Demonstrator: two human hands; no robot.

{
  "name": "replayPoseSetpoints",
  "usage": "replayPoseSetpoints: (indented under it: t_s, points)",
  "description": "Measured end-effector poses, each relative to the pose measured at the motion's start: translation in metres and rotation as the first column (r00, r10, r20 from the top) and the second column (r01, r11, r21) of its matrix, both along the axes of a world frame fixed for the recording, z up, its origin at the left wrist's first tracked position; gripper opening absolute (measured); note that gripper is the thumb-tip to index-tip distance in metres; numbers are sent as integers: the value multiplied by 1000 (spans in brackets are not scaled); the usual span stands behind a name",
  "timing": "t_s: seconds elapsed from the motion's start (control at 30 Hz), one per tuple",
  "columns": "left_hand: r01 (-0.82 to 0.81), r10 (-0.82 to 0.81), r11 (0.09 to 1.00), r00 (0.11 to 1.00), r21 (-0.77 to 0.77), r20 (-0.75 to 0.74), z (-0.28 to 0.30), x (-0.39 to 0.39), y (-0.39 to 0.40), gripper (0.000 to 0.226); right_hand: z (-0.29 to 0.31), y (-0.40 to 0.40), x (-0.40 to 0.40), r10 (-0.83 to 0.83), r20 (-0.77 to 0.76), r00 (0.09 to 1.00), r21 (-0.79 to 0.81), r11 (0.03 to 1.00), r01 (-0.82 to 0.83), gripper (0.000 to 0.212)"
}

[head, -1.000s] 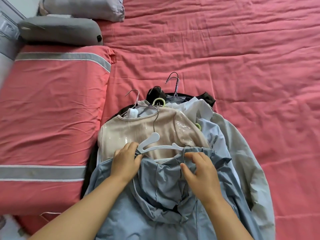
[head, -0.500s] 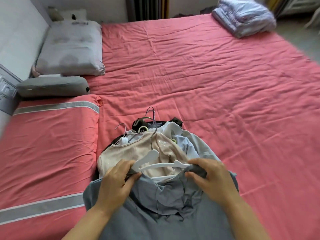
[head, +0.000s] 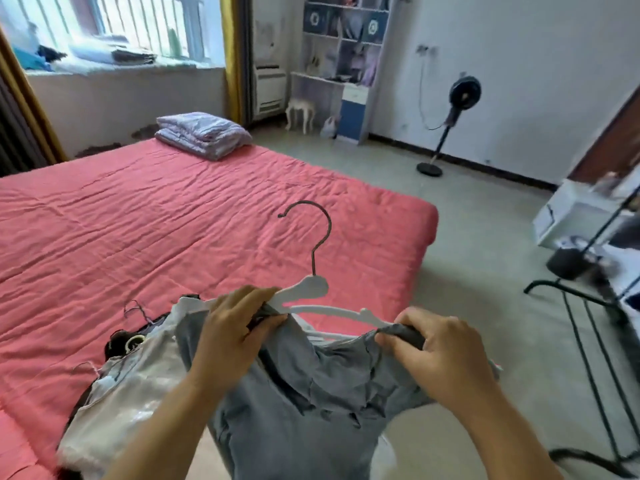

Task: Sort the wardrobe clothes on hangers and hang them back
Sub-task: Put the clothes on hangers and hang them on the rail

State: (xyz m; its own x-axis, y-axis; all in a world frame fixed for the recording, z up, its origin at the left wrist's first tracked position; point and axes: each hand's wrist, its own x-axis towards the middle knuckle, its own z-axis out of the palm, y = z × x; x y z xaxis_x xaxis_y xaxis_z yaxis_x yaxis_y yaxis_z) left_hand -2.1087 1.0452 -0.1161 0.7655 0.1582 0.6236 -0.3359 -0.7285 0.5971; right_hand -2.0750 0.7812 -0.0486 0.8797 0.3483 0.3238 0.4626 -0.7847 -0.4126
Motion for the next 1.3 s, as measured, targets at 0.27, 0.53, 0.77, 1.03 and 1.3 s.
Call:
replayPoseSetpoints:
  t_s: [0.27, 0.53, 0.77, 1.03, 1.3]
  points:
    - [368, -380, 925, 907, 98, 181, 67, 7, -127, 35, 69, -114, -119, -321, 125, 939, 78, 946, 314, 20]
    - [601, -618, 783, 725, 159, 305, 110, -29, -261, 42, 112, -212, -228, -560, 124, 819, 176, 825, 537, 17]
    - [750, -755, 643, 585, 156, 297, 127, -88, -361, 38, 139, -268, -327, -738, 72, 670, 114, 674, 730, 19]
    - [953, -929, 286, 252, 97, 271, 131, -123, -460, 46, 136, -284, -401, -963, -11, 268, 174, 262, 949, 13]
    - [973, -900, -212, -229, 88, 370, 149, -161, -532, 39, 139, -240, -457, -936, 11, -352, 249, -338, 908, 14]
